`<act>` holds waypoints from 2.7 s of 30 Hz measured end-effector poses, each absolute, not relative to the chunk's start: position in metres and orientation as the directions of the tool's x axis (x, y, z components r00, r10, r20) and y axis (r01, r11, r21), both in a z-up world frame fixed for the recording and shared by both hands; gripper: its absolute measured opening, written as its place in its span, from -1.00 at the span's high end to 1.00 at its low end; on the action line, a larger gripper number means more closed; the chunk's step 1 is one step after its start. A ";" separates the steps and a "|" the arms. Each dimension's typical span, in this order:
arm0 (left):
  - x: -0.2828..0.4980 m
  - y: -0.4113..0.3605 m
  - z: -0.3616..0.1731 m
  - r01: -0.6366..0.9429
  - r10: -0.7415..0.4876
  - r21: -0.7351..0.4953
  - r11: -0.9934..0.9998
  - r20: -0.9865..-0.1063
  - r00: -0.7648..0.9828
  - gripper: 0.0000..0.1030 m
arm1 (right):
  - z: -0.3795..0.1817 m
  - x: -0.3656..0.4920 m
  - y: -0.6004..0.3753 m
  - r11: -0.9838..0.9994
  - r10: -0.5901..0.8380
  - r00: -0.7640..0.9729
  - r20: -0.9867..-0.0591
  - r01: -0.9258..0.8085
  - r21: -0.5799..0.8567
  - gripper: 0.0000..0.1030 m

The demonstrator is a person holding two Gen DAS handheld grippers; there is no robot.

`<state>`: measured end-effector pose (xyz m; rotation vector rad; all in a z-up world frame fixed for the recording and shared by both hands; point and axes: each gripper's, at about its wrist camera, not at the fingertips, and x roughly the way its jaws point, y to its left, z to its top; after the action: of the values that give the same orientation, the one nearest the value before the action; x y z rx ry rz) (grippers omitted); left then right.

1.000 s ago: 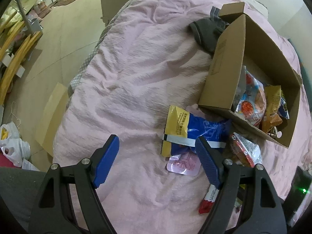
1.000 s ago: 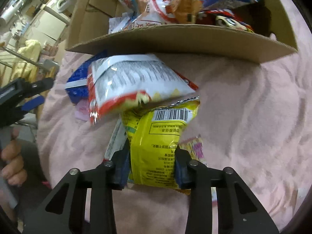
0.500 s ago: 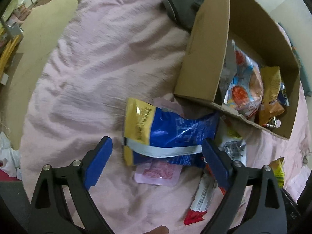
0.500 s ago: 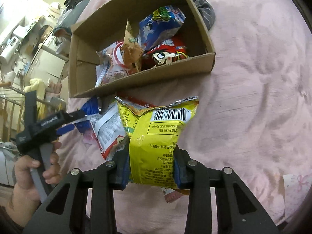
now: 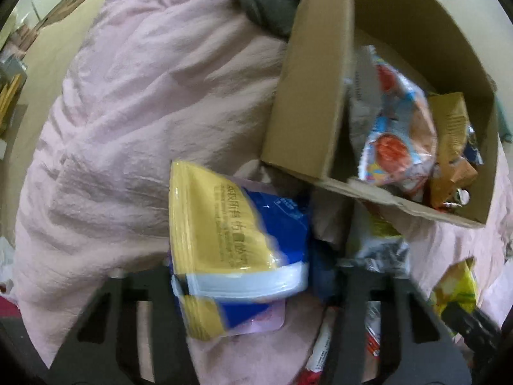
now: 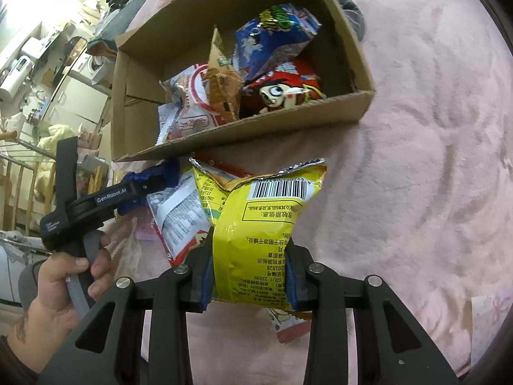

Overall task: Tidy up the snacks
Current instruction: 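Grasp the yellow chip bag with the right gripper while the left grasps the blue-and-yellow bag, then lower both held bags into the box and open both grippers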

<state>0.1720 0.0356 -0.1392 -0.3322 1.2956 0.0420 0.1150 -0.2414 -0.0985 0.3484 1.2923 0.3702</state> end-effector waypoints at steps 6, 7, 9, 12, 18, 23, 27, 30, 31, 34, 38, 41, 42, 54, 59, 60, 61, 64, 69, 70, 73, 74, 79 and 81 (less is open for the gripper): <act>0.157 0.049 -0.114 -0.242 -0.196 -0.286 0.927 -0.920 0.339 0.47 | -0.096 0.117 -0.235 0.893 0.448 0.241 -0.861 -0.092 0.440 0.30; 0.153 0.052 -0.110 -0.244 -0.193 -0.288 0.926 -0.917 0.349 0.47 | -0.095 0.117 -0.235 0.894 0.447 0.243 -0.861 -0.093 0.438 0.30; 0.145 0.057 -0.101 -0.249 -0.192 -0.297 0.922 -0.908 0.372 0.47 | -0.094 0.115 -0.236 0.895 0.445 0.247 -0.861 -0.089 0.437 0.30; 0.136 0.066 -0.085 -0.259 -0.183 -0.314 0.913 -0.886 0.427 0.46 | -0.092 0.112 -0.237 0.896 0.443 0.254 -0.860 -0.089 0.435 0.30; 0.123 0.080 -0.065 -0.243 -0.144 -0.291 0.925 -0.863 0.485 0.47 | -0.085 0.106 -0.235 0.897 0.441 0.270 -0.856 -0.104 0.429 0.30; 0.121 0.082 -0.053 -0.222 -0.134 -0.280 0.934 -0.850 0.509 0.47 | -0.078 0.101 -0.238 0.894 0.447 0.288 -0.847 -0.106 0.436 0.30; 0.117 0.080 -0.034 -0.193 -0.131 -0.270 0.943 -0.837 0.531 0.47 | -0.066 0.100 -0.241 0.885 0.464 0.319 -0.826 -0.119 0.451 0.30; 0.120 0.071 -0.017 -0.150 -0.132 -0.254 0.956 -0.823 0.553 0.47 | -0.055 0.104 -0.243 0.875 0.480 0.352 -0.804 -0.131 0.465 0.30; 0.121 0.068 -0.014 -0.136 -0.131 -0.246 0.960 -0.819 0.558 0.47 | -0.050 0.106 -0.243 0.876 0.479 0.367 -0.798 -0.139 0.462 0.30; 0.130 0.055 0.001 -0.078 -0.118 -0.200 0.977 -0.804 0.583 0.47 | -0.040 0.115 -0.242 0.880 0.472 0.398 -0.786 -0.156 0.449 0.30; 0.148 0.037 0.012 -0.012 -0.116 -0.155 0.988 -0.789 0.603 0.46 | -0.029 0.133 -0.240 0.882 0.466 0.437 -0.769 -0.162 0.442 0.30; 0.166 0.022 0.013 0.030 -0.119 -0.127 0.991 -0.785 0.608 0.46 | -0.025 0.152 -0.237 0.883 0.463 0.455 -0.761 -0.162 0.440 0.30; 0.172 0.017 0.012 0.043 -0.116 -0.113 0.993 -0.783 0.611 0.46 | -0.024 0.161 -0.233 0.887 0.455 0.460 -0.762 -0.163 0.431 0.30; 0.219 0.005 -0.005 0.067 -0.090 -0.061 0.996 -0.751 0.654 0.46 | -0.027 0.237 -0.203 0.891 0.453 0.456 -0.766 -0.197 0.410 0.30; 0.222 0.002 -0.015 0.055 -0.064 -0.037 0.998 -0.756 0.652 0.46 | -0.047 0.254 -0.192 0.838 0.542 0.438 -0.717 -0.215 0.502 0.30; 0.223 0.001 -0.019 0.058 -0.073 -0.046 0.997 -0.765 0.640 0.46 | -0.056 0.257 -0.191 0.845 0.530 0.425 -0.734 -0.198 0.496 0.30; 0.224 -0.001 -0.024 0.064 -0.080 -0.051 0.997 -0.775 0.627 0.46 | -0.061 0.259 -0.189 0.853 0.518 0.414 -0.749 -0.190 0.486 0.30; 0.226 -0.004 -0.033 0.082 -0.084 -0.043 0.996 -0.791 0.606 0.46 | -0.073 0.265 -0.190 0.876 0.479 0.413 -0.774 -0.174 0.450 0.30; 0.226 -0.004 -0.033 0.053 -0.046 -0.015 0.998 -0.767 0.640 0.46 | -0.081 0.267 -0.199 0.856 0.506 0.409 -0.759 -0.128 0.501 0.28; 0.226 -0.005 -0.033 0.052 -0.045 -0.014 0.999 -0.768 0.639 0.44 | -0.083 0.267 -0.199 0.851 0.513 0.406 -0.756 -0.122 0.511 0.27; 0.228 -0.006 -0.036 0.055 -0.063 -0.036 0.998 -0.779 0.624 0.44 | -0.080 0.267 -0.200 0.837 0.534 0.416 -0.736 -0.136 0.530 0.24; 0.228 -0.007 -0.037 0.057 -0.065 -0.038 0.998 -0.782 0.621 0.44 | -0.077 0.266 -0.200 0.833 0.540 0.424 -0.727 -0.142 0.535 0.22; 0.227 -0.012 -0.039 0.085 -0.082 -0.038 0.996 -0.789 0.609 0.42 | -0.061 0.262 -0.200 0.809 0.570 0.474 -0.672 -0.180 0.560 -0.35; 0.226 -0.014 -0.038 0.085 -0.079 -0.034 0.996 -0.787 0.611 0.24 | -0.054 0.258 -0.205 0.797 0.579 0.511 -0.635 -0.191 0.573 -0.60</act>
<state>0.2261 -0.0143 -0.0378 0.0075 0.9082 -0.0947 0.2582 -0.2047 -0.0535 0.4683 0.9263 0.4843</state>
